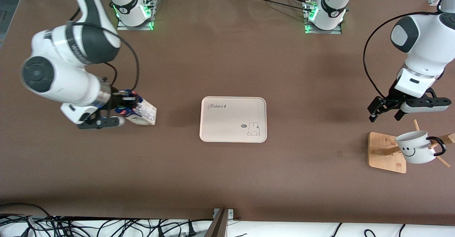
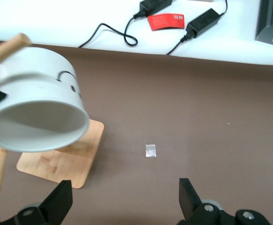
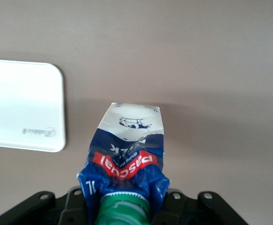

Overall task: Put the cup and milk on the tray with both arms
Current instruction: 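Lift the carton with the right gripper while the left gripper approaches the mug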

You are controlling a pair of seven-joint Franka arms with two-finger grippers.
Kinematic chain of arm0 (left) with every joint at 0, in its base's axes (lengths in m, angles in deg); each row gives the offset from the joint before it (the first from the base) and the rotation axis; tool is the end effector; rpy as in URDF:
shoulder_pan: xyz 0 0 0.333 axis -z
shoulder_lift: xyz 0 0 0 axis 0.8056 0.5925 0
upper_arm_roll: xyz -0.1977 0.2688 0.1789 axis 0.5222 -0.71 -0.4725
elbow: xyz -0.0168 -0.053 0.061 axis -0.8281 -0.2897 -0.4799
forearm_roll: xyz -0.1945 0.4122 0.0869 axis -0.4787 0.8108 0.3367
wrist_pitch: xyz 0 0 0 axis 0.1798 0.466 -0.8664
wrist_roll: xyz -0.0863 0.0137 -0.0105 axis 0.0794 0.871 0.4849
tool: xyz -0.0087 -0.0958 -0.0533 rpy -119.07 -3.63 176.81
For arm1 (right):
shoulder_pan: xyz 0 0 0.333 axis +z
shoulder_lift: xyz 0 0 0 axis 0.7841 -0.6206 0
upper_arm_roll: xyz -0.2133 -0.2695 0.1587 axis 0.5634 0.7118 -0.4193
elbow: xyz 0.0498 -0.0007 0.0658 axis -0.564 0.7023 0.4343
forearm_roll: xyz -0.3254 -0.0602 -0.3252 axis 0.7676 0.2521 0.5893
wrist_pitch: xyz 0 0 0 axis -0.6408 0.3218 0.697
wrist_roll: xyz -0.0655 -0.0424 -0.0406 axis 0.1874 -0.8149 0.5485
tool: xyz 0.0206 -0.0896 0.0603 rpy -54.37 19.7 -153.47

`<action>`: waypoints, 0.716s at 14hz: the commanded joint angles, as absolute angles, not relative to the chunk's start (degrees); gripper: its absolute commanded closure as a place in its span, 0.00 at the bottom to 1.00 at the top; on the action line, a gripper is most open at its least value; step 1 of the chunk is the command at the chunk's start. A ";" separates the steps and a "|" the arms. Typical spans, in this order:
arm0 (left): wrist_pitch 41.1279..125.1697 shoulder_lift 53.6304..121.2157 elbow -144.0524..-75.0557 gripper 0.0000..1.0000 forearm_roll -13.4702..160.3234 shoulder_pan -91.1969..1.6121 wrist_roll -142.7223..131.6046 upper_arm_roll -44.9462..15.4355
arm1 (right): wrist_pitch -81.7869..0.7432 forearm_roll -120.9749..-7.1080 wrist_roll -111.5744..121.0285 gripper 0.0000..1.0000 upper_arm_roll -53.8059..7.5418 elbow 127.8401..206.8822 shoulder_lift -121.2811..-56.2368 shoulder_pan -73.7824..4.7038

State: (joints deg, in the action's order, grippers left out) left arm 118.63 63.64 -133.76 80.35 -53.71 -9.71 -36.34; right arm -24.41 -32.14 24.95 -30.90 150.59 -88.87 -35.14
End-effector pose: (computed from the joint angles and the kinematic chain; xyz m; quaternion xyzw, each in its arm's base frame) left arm 0.6409 0.0389 0.4517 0.9708 0.0617 0.2318 0.0087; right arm 0.7227 0.2497 0.4845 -0.9969 -0.0208 0.0681 0.0325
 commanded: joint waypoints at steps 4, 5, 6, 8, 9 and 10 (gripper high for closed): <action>127.09 61.54 -138.95 0.00 79.52 -53.49 1.70 -36.51 | -27.45 -32.73 42.09 0.63 -30.25 140.76 -97.89 -22.39; 127.35 61.62 -138.95 0.00 79.52 -53.49 1.79 -36.51 | -29.38 -32.73 44.45 0.63 -30.16 140.76 -98.86 -20.98; 129.44 61.80 -138.95 0.00 79.52 -53.49 1.70 -36.51 | -31.40 -32.82 47.26 0.63 -30.25 140.85 -99.65 -19.75; 133.40 62.76 -139.04 0.00 79.52 -53.49 1.70 -36.68 | -35.10 -32.73 48.96 0.63 -30.25 140.85 -101.58 -17.72; 134.72 63.20 -139.04 0.00 79.52 -53.49 1.70 -37.12 | -36.60 -32.73 48.87 0.63 -30.25 140.85 -102.46 -17.10; 136.30 63.73 -139.04 0.00 79.52 -53.49 1.79 -37.47 | -37.57 -32.56 48.78 0.63 -30.25 140.85 -103.26 -16.92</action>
